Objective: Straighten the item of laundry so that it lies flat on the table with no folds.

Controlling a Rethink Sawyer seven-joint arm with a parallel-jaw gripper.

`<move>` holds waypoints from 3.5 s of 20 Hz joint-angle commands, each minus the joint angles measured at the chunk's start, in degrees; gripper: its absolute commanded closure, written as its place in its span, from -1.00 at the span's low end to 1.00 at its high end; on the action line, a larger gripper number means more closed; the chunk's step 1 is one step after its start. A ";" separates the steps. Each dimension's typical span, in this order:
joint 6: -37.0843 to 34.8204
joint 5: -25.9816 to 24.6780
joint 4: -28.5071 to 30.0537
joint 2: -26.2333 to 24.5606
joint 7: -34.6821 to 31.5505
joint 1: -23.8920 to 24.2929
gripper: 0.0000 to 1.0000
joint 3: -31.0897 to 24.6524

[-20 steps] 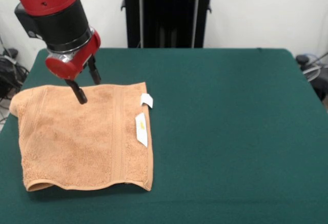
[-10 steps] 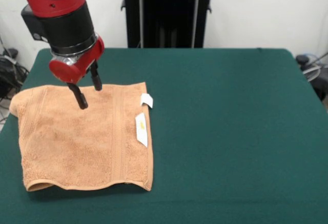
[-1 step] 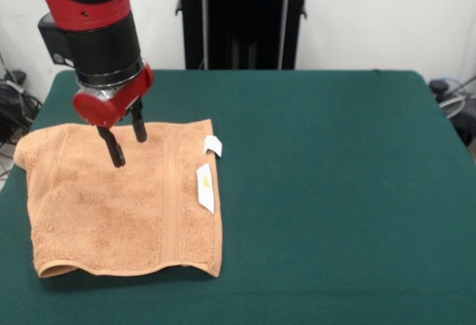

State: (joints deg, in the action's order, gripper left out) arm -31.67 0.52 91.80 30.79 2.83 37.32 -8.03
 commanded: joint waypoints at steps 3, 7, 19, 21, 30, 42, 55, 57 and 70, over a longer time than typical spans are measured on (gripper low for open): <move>4.59 1.61 4.62 -3.15 -19.14 -1.42 -1.00 -2.80; 6.07 1.68 5.35 -3.99 -19.35 -0.97 -1.00 -3.32; 10.59 1.71 7.19 -7.34 -20.06 -0.36 -1.00 -3.15; 10.95 1.71 7.04 -7.80 -20.27 -0.71 -1.00 -2.57; 12.20 1.96 5.77 -10.34 -20.91 -1.53 -1.00 -1.19; 12.72 2.43 6.06 -12.84 -21.30 -1.39 -1.00 -1.58; 17.07 3.32 13.19 -13.18 -24.72 -0.36 -1.00 -2.61; 18.42 3.43 14.44 -13.32 -24.91 -0.07 -1.00 -2.72; 27.42 4.37 19.06 -17.90 -24.99 0.36 -1.00 -2.57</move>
State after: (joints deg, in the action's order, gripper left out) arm -8.66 3.45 102.50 22.92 2.83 37.66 -8.12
